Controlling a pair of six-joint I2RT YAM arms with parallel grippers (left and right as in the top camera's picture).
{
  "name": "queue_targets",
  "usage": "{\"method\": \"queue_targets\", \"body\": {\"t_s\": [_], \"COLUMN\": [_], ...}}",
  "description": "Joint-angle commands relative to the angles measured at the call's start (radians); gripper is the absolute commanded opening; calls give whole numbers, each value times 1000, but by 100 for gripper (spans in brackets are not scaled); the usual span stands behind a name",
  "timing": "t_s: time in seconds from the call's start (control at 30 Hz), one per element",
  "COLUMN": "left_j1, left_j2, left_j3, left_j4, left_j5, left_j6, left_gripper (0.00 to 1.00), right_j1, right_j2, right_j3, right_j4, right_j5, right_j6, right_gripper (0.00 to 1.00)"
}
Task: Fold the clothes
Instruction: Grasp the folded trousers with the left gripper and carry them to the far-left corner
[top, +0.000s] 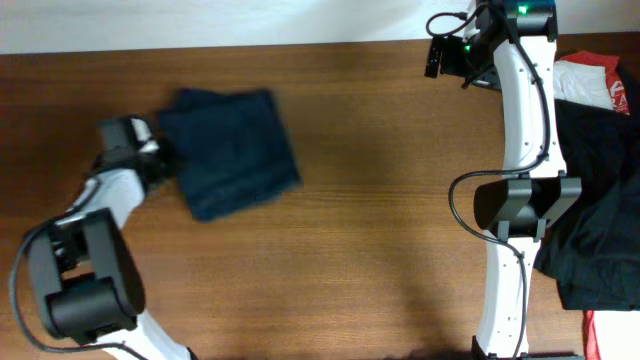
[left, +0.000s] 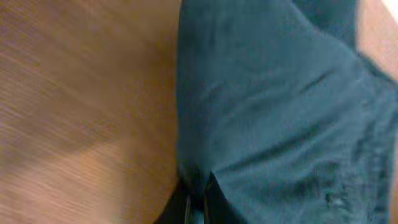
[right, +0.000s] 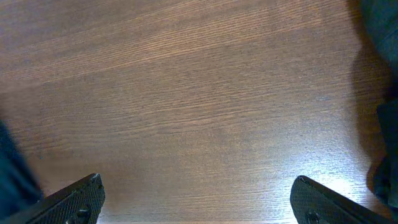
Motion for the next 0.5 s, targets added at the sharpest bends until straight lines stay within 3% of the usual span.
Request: {"method": "queue_targets", "body": {"t_s": [0.0, 0.07, 0.17, 0.37, 0.47], "left_j1": [192, 312, 364, 312, 314], "left_j2": [-3, -3, -2, 59, 146], "left_j3": [5, 5, 5, 5, 9], "left_j4": [134, 146, 143, 272, 391], "left_j5": [-113, -156, -156, -106, -50], "left_j6": [-184, -365, -469, -465, -385], "left_gripper": [1, 1, 2, 1, 1], "right_j1": [2, 2, 2, 2, 2], "right_j2": [-9, -9, -9, -9, -9], "right_j3": [6, 6, 6, 6, 6], "right_j4": [0, 0, 0, 0, 0], "right_j5": [16, 16, 16, 16, 16], "right_j6": [5, 5, 5, 5, 5], "right_gripper": [99, 99, 99, 99, 99]}}
